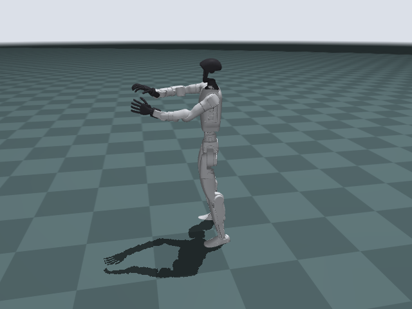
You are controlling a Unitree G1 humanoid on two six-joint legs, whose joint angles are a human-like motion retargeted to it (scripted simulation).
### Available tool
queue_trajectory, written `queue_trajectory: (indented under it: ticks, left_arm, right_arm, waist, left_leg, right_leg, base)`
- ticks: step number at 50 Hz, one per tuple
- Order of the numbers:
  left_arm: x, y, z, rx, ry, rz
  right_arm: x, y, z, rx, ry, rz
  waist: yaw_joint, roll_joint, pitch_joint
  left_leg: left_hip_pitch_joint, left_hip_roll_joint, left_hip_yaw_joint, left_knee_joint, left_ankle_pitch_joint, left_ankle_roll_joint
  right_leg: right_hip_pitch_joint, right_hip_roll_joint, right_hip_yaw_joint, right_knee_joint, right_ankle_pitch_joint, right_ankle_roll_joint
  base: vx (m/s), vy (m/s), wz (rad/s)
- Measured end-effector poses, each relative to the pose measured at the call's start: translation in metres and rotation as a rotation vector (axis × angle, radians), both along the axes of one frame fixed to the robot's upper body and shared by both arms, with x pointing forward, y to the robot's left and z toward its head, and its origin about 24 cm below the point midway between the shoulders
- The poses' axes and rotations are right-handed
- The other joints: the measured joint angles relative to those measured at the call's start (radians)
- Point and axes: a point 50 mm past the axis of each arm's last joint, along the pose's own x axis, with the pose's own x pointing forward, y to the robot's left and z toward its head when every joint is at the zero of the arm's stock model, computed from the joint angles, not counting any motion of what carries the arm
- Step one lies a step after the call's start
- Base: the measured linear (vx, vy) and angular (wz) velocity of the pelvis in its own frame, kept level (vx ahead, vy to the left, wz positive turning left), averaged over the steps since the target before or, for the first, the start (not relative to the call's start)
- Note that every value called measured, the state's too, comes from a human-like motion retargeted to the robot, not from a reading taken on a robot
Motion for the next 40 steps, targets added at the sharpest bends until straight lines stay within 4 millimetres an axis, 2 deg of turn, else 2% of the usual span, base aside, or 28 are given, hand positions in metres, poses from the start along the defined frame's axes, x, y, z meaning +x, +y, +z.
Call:
queue_trajectory:
  ticks: [5,9,11,14,16,18,21,25,28,30,32,35,40]
  left_arm:
    - [0.001,0.004,0.032,0.045,-0.095,-0.019]
    - [-0.004,0.004,0.075,0.064,-0.236,-0.054]
    - [-0.01,0.002,0.099,0.071,-0.316,-0.086]
    - [-0.023,-0.002,0.135,0.085,-0.441,-0.138]
    - [-0.034,-0.004,0.158,0.105,-0.527,-0.169]
    - [-0.047,-0.007,0.18,0.135,-0.612,-0.197]
    - [-0.069,-0.009,0.209,0.197,-0.74,-0.229]
    - [-0.101,-0.013,0.243,0.29,-0.912,-0.254]
    - [-0.128,-0.018,0.264,0.35,-1.042,-0.264]
    - [-0.146,-0.022,0.276,0.385,-1.129,-0.27]
    - [-0.164,-0.027,0.285,0.419,-1.217,-0.278]
    - [-0.191,-0.036,0.295,0.471,-1.356,-0.291]
    - [-0.236,-0.053,0.298,0.57,-1.603,-0.312]
  right_arm:
    - [-0.007,-0.032,-0.1,-0.012,0.374,-0.075]
    - [-0.038,-0.075,-0.196,0.005,0.707,-0.209]
    - [-0.067,-0.101,-0.243,0.059,0.894,-0.303]
    - [-0.124,-0.141,-0.304,0.249,1.162,-0.489]
    - [-0.169,-0.168,-0.336,0.43,1.288,-0.654]
    - [-0.216,-0.192,-0.358,0.634,1.351,-0.844]
    - [-0.283,-0.224,-0.375,0.948,1.317,-1.15]
    - [-0.361,-0.255,-0.378,1.321,1.087,-1.531]
    - [-0.406,-0.269,-0.373,1.507,0.891,-1.746]
    - [-0.428,-0.273,-0.37,1.584,0.789,-1.847]
    - [-0.442,-0.276,-0.367,1.631,0.726,-1.903]
    - [-0.449,-0.277,-0.365,1.673,0.68,-1.92]
    - [-0.433,-0.276,-0.365,1.7,0.687,-1.801]
  waist:
    - [-0.018,0.02,-0.001]
    - [-0.036,0.041,0.003]
    - [-0.046,0.052,0.007]
    - [-0.067,0.072,0.01]
    - [-0.083,0.085,0.013]
    - [-0.101,0.1,0.015]
    - [-0.132,0.122,0.014]
    - [-0.171,0.149,0.012]
    - [-0.193,0.167,0.01]
    - [-0.202,0.177,0.009]
    - [-0.208,0.187,0.009]
    - [-0.21,0.199,0.008]
    - [-0.199,0.216,0.006]
  left_leg:
    - [0.002,-0.004,-0.011,0.001,-0.001,0.003]
    - [0.002,-0.009,-0.022,0.001,0.0,0.005]
    - [0.0,-0.011,-0.027,0.002,0.001,0.005]
    - [-0.005,-0.014,-0.035,0.002,0.003,0.002]
    - [-0.009,-0.016,-0.038,0.003,0.005,-0.002]
    - [-0.014,-0.015,-0.04,0.003,0.008,-0.007]
    - [-0.023,-0.01,-0.04,0.004,0.012,-0.016]
    - [-0.036,-0.002,-0.036,0.003,0.019,-0.028]
    - [-0.045,0.006,-0.028,0.0,0.024,-0.035]
    - [-0.049,0.011,-0.021,-0.002,0.027,-0.04]
    - [-0.053,0.018,-0.012,-0.005,0.031,-0.043]
    - [-0.057,0.029,0.004,-0.011,0.035,-0.048]
    - [-0.059,0.052,0.038,-0.021,0.043,-0.057]
  right_leg:
    - [0.008,-0.005,-0.01,0.003,-0.006,-0.001]
    - [0.015,-0.012,-0.021,0.004,-0.01,-0.001]
    - [0.017,-0.015,-0.028,0.004,-0.012,0.0]
    - [0.019,-0.02,-0.037,0.002,-0.013,0.002]
    - [0.019,-0.022,-0.043,0.001,-0.013,0.004]
    - [0.017,-0.021,-0.047,-0.002,-0.013,0.004]
    - [0.012,-0.016,-0.05,-0.007,-0.011,0.004]
    - [0.0,-0.006,-0.05,-0.013,-0.006,0.004]
    - [-0.013,0.003,-0.045,-0.017,-0.002,0.004]
    - [-0.022,0.01,-0.04,-0.019,0.002,0.004]
    - [-0.032,0.018,-0.033,-0.021,0.006,0.004]
    - [-0.047,0.033,-0.019,-0.023,0.012,0.004]
    - [-0.072,0.066,0.007,-0.028,0.025,0.004]
  base:
    - [0.0,0.0,0.0]
    - [0.0,0.0,0.0]
    - [0.0,0.0,0.0]
    - [0.0,0.0,0.0]
    - [0.0,0.0,0.0]
    - [0.0,0.0,0.0]
    - [0.0,0.0,0.0]
    - [0.0,0.0,0.0]
    - [0.0,-0.02,-0.04]
    - [-0.01,-0.05,-0.17]
    - [-0.02,-0.06,-0.22]
    - [-0.02,-0.07,-0.27]
    - [-0.02,-0.08,-0.34]
